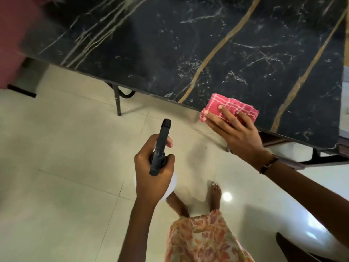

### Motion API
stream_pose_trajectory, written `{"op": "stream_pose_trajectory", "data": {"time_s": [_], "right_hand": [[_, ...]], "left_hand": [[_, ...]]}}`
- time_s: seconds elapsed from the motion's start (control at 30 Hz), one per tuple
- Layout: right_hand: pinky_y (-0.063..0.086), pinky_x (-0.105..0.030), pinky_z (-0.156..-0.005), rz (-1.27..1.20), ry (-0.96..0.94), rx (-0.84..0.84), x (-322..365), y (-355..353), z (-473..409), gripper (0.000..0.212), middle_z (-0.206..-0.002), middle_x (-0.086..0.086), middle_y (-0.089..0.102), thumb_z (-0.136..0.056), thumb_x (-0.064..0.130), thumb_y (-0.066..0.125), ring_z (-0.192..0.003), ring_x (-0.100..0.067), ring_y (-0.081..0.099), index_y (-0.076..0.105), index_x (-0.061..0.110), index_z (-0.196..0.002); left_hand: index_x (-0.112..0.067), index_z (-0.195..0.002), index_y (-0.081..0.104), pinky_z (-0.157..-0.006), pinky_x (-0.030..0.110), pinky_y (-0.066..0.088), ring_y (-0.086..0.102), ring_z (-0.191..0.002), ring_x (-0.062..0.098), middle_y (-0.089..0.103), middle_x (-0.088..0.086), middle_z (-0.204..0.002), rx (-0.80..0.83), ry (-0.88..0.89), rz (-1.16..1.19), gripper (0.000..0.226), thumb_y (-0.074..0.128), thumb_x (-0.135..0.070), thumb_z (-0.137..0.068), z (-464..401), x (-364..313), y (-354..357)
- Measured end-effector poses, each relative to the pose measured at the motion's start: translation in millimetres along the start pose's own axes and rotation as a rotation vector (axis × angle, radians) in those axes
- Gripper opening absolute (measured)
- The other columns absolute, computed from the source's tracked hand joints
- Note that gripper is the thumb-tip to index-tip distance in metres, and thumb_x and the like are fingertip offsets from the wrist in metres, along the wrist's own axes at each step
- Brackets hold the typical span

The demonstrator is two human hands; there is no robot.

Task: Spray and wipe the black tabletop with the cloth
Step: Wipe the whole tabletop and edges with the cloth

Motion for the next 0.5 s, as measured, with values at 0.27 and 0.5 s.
{"op": "stream_pose_trajectory", "data": {"time_s": [0.27,0.5], "right_hand": [[0.017,-0.045,-0.116,0.026,-0.13,-0.063,93.7,-20.0,-179.2,0.068,-0.16,-0.005,0.013,-0.093,0.017,0.041,-0.145,-0.03,0.018,0.008,0.016,-0.152],[0.005,-0.046,-0.117,-0.061,-0.248,0.0,164.4,-61.4,-340.5,0.062,-0.161,-0.008,0.004,-0.098,0.017,0.041,-0.147,-0.032,0.007,0.012,0.015,-0.152]], "left_hand": [[-0.02,-0.083,0.056,-0.051,0.023,0.033,0.034,-0.047,0.024,0.055,0.002,-0.08,-0.109,0.009,-0.037,0.028,0.048,0.002,-0.067,-13.6,17.3,-66.5],[-0.024,-0.08,0.056,-0.047,0.019,0.033,0.034,-0.042,0.02,0.059,-0.007,-0.079,-0.228,-0.038,-0.035,0.03,0.048,0.0,-0.065,-4.9,34.5,-111.1]]}}
Point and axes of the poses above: each hand's wrist, its own z-axis away from the middle knuckle, its own y-axis out of the palm, x = y × z, the point moved 2 cm from there along -z, towards the middle knuckle
